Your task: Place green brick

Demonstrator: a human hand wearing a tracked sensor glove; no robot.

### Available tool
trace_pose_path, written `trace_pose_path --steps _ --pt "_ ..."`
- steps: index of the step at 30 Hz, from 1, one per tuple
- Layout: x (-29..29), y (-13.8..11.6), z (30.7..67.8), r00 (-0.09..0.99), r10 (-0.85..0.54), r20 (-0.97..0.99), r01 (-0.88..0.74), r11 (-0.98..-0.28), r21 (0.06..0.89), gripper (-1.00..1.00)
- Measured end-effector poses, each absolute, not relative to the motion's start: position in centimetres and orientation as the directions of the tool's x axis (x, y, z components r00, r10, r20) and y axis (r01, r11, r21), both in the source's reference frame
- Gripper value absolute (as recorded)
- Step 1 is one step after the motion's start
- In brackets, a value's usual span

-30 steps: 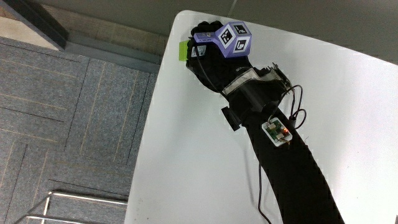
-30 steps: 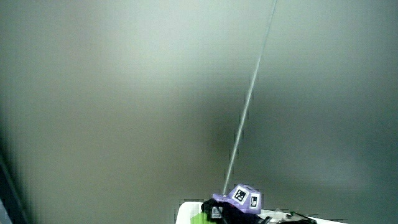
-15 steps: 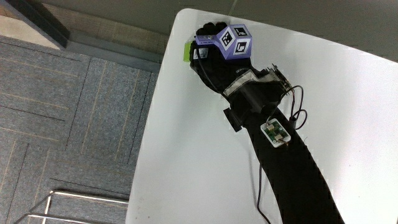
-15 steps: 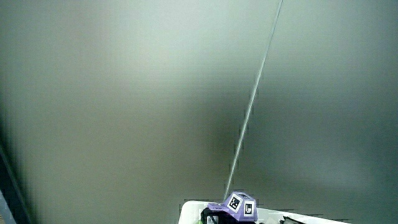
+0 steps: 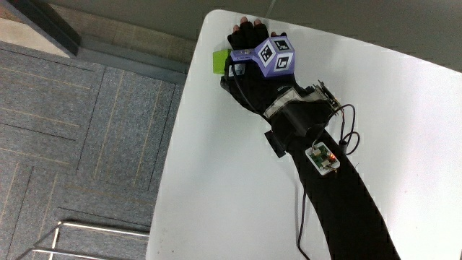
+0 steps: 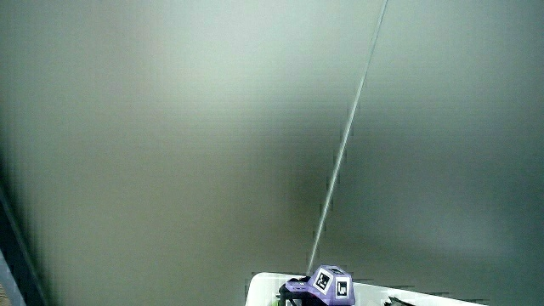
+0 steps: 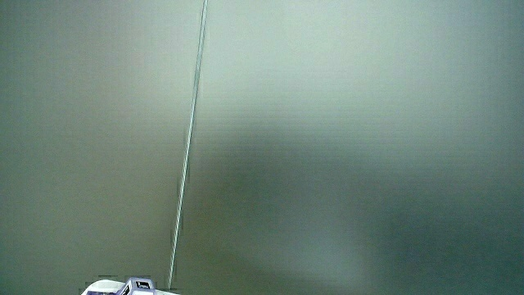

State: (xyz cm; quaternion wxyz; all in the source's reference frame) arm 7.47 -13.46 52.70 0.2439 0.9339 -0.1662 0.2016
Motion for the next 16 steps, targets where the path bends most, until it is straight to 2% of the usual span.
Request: trace_pose_path --steps 8,13,16 --pt "7.8 -13.1 52.9 0.868 -0.209 0.45 -0.4 -0.83 0.388 -1.0" --pt "8.8 -12.8 54.5 0.862 -0.223 0.456 -0.411 -0.833 0.371 -1.0" --pt "9.2 -12.2 53.9 0.845 -0.237 0.479 -0.435 -0.826 0.358 -1.0"
